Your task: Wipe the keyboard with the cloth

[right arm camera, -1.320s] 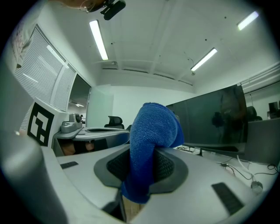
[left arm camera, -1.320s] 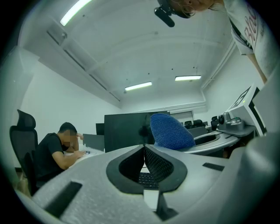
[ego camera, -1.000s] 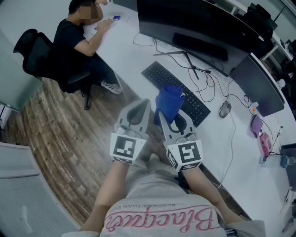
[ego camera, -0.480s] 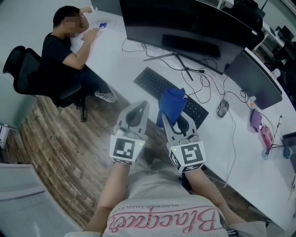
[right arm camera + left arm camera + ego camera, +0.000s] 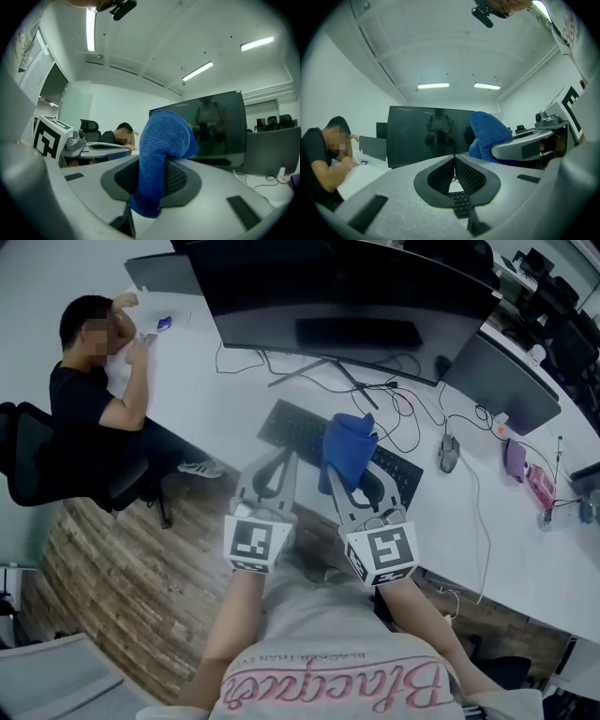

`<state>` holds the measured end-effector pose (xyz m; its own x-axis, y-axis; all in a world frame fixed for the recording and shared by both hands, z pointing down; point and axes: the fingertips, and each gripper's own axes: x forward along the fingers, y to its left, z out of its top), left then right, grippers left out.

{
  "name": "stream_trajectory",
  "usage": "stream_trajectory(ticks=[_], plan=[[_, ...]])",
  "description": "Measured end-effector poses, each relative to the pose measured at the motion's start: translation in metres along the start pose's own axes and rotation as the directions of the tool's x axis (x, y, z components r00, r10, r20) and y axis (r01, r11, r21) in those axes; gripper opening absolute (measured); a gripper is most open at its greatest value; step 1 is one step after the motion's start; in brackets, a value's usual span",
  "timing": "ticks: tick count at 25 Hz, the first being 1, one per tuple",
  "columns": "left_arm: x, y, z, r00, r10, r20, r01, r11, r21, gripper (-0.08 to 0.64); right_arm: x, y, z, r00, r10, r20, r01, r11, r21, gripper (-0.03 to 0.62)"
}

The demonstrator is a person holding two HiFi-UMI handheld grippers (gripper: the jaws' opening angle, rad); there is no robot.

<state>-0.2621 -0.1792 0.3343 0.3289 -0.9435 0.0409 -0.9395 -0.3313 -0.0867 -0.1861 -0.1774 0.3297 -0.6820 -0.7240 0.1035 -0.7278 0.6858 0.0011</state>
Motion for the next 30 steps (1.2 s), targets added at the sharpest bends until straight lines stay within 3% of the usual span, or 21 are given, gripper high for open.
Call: stream_trajectory(ticks=[4,10,19,30], plan=[[0.015,0.024,-0.003,0.999,-0.053,-0.001,0.053,0.999,-0.004,0.006,0.028,0.002,0.004,0.999,-0.044,-0.006,0.044,0.999,0.001,0.097],[0.031,0.067,-0.01,0.997,-0.079,0.004,0.079,0.997,-0.026,0.006,0.072,0.013,0.004,0.999,-0.047,-0.028,0.047,0.999,-0.016,0.097],[0.052,0.131,-0.043,0.992,-0.113,-0.057,0.109,0.992,-0.058,0.006,0.139,0.023,-0.006,0.995,-0.065,-0.075,0.065,0.998,0.001,0.097],[0.085,0.169,-0.094,0.965,-0.198,-0.171,0.182,0.978,-0.107,0.006,0.21,0.033,-0.052,0.982,-0.055,-0.178,0.082,0.986,0.145,0.097]])
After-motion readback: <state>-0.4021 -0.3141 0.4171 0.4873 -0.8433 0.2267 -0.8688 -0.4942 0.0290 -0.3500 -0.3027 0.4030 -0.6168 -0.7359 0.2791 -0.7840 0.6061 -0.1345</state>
